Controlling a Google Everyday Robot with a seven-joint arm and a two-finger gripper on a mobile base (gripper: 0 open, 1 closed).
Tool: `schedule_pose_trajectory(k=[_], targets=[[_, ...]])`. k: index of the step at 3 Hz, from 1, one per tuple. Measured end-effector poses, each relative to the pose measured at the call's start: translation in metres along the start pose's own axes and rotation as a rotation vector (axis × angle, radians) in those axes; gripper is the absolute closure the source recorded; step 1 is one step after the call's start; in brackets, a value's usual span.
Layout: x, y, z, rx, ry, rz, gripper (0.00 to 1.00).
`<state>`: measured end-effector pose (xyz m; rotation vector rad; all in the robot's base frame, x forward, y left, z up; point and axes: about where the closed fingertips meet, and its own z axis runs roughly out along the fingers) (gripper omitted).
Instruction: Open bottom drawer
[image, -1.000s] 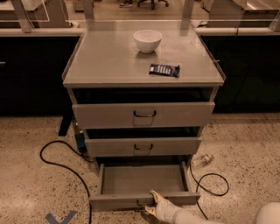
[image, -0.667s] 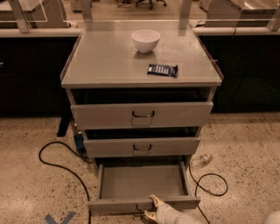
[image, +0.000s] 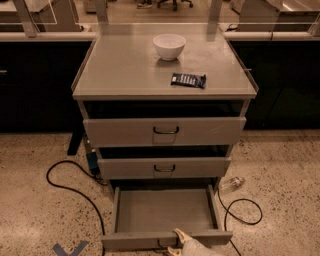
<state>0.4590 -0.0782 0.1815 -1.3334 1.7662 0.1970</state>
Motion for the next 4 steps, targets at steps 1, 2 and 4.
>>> schedule_pose_trajectory(k=[1,2,4], targets=[[0.0059,0.0247,-0.0224,0.001,-0.028,-0.006,1.00],[0.0058,0.0247,-0.0224,0.001,-0.028,-0.006,0.81],[0.0058,0.0248,-0.0223,0.001,-0.028,-0.006,0.35]])
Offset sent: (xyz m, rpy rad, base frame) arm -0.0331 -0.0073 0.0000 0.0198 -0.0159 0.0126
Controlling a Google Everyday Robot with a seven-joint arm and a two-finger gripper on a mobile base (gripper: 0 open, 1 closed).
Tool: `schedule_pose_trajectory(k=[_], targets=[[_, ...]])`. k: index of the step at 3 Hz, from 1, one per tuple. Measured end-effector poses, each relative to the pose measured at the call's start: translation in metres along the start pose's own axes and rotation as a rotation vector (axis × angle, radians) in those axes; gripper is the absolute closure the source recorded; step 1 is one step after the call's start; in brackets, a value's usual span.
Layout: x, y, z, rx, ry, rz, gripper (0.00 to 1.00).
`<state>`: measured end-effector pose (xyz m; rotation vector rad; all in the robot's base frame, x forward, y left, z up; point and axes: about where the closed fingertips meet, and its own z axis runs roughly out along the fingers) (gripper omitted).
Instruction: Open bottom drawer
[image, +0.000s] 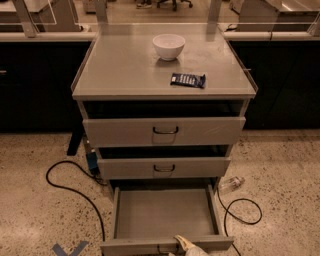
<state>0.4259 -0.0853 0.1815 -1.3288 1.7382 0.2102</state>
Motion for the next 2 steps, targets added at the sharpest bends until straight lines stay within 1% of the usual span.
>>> schedule_pose_trajectory(k=[1,2], targets=[[0.0000,0.0000,0.0000,0.000,0.000,0.000,0.11],[-0.0001,0.0001,0.0001,0.000,0.000,0.000,0.00]])
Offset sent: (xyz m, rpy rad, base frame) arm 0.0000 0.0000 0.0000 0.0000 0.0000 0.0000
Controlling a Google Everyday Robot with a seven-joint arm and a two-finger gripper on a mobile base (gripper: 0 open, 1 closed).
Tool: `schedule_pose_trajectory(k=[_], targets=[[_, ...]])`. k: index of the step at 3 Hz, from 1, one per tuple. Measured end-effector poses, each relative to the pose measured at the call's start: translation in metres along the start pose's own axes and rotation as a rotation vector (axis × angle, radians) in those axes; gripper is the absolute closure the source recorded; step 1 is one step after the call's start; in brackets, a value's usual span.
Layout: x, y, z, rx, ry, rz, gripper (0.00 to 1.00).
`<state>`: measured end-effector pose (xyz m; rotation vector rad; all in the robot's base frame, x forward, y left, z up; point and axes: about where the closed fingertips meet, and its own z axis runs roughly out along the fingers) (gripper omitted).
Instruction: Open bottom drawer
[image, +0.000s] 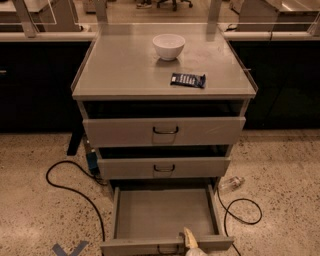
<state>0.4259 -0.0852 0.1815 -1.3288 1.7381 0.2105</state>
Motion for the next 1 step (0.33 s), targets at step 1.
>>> schedule_pose_trajectory(k=[1], targets=[[0.0000,0.0000,0.0000,0.000,0.000,0.000,0.00]])
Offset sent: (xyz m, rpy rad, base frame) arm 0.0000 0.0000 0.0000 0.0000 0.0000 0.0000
